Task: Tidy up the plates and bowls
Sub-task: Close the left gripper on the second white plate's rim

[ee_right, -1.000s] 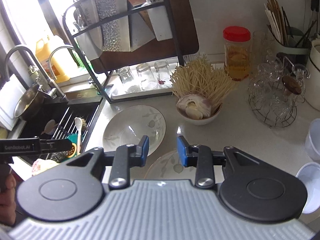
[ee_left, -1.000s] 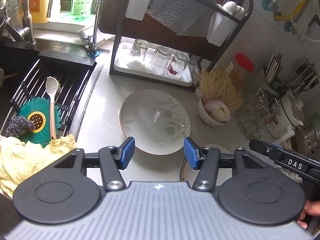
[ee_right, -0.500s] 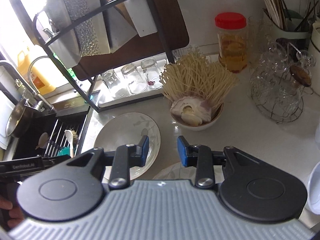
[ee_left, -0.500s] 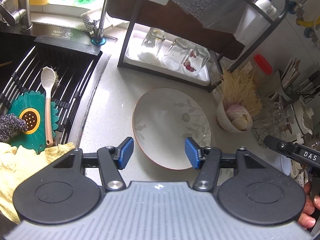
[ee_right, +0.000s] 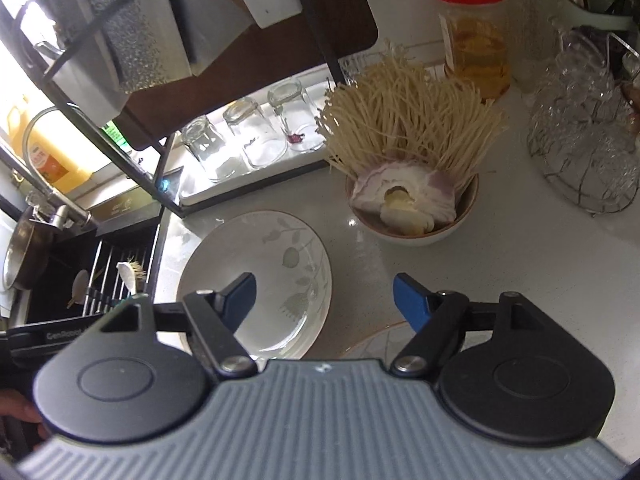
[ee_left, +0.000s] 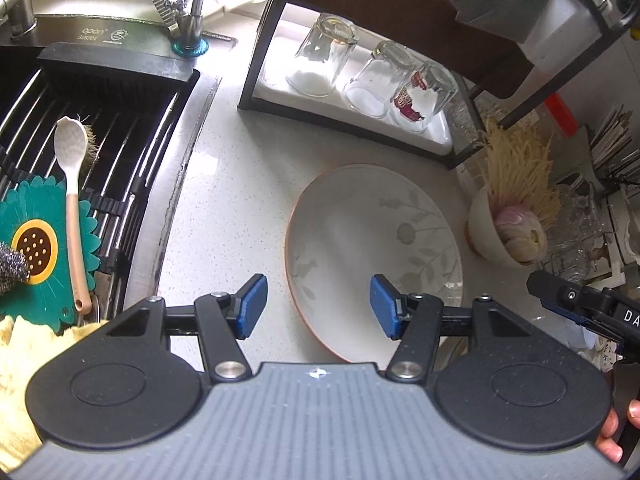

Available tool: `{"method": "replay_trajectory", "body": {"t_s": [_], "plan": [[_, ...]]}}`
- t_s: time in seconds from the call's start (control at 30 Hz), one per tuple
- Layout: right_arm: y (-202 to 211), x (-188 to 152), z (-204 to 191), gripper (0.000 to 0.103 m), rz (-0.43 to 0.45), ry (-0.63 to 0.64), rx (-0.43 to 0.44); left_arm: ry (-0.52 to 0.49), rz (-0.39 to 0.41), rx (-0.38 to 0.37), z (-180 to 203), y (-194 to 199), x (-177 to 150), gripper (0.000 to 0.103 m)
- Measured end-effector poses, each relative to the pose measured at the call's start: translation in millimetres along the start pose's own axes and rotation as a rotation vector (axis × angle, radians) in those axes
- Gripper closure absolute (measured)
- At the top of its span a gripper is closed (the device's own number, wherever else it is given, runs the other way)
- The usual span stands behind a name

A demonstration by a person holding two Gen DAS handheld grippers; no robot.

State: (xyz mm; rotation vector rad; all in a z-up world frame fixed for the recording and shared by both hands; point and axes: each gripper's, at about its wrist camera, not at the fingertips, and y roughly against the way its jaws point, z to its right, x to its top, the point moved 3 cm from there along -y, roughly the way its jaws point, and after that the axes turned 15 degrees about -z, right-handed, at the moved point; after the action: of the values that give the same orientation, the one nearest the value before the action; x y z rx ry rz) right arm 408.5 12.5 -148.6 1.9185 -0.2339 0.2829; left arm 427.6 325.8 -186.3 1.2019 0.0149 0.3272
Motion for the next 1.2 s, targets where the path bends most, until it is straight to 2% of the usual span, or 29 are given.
{"method": "replay_trajectory", "body": {"t_s": [0.37,0.57,0.67,0.73,0.87,1.03,1.2], "plan": [[-51.8,16.6,-12.6,0.027,-0.084,-0.020,0.020,-0.055,-0.053,-0.001,-14.5,-35.9,34.5,0.040],[-75.5,25.3,-18.6,0.048,-0.126,-0.011,-0.022,-0.147,-0.051,0.013,-9.8,-44.9,48.6,0.042],[-81.2,23.6,-17.7,0.056,-0.123,-0.028,-0.035,-0.164,-0.061,0.015,-11.0,-49.4,53.7,0.050],[-84.6,21.2,-16.1,0.066,-0.131,-0.042,-0.047,-0.167,-0.074,-0.001,-13.0,-52.7,56.0,0.055],[-87.3,16.1,-13.7,0.071,-0.142,-0.052,-0.054,-0.189,-0.084,-0.002,-16.0,-56.7,57.8,0.064],[-89.6,15.5,-16.9,0.078,-0.139,-0.049,-0.046,-0.216,-0.106,-0.029,-17.9,-62.5,58.5,0.081],[-94.2,17.0,-19.4,0.083,-0.134,-0.043,-0.063,-0.224,-0.109,-0.038,-18.1,-67.4,59.7,0.085]]}}
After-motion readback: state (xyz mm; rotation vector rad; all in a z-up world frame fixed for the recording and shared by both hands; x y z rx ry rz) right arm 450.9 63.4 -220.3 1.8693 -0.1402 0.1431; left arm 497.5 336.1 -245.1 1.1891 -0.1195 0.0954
